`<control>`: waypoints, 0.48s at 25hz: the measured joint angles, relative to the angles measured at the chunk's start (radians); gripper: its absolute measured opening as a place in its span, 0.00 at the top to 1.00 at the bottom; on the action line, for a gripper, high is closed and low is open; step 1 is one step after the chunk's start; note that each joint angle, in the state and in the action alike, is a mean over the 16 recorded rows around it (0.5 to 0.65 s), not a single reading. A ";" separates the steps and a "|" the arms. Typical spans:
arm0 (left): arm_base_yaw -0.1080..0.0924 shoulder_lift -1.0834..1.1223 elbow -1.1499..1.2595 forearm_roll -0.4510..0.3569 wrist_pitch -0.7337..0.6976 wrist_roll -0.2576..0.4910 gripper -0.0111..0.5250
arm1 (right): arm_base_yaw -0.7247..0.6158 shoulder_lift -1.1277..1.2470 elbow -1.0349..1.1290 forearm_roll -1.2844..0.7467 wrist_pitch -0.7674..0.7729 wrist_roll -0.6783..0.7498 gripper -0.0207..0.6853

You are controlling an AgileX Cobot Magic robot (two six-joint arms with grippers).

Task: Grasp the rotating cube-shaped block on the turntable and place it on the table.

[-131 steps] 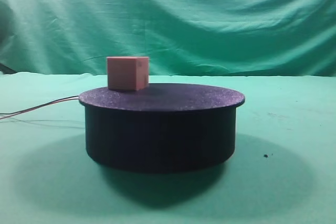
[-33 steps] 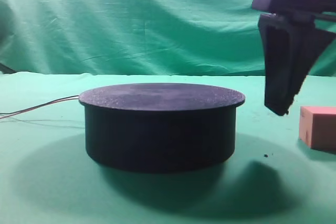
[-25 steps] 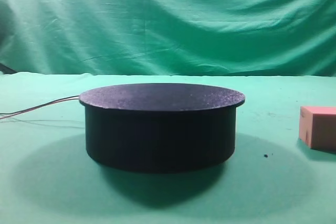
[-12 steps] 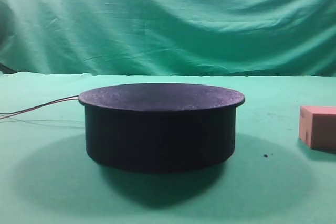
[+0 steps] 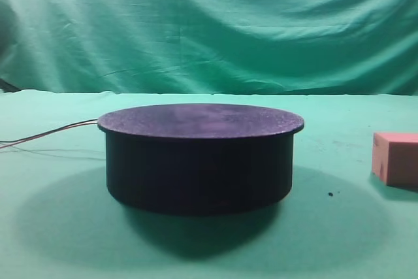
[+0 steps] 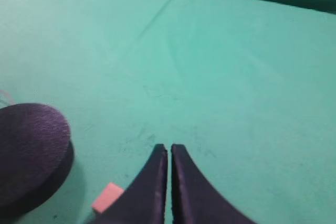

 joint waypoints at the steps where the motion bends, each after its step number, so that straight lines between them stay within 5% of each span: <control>1: 0.000 0.000 0.000 0.000 0.000 0.000 0.98 | -0.027 -0.040 0.039 0.002 -0.030 -0.004 0.97; 12: 0.000 0.000 0.000 0.000 0.000 0.000 0.98 | -0.214 -0.392 0.312 0.018 -0.109 -0.015 0.97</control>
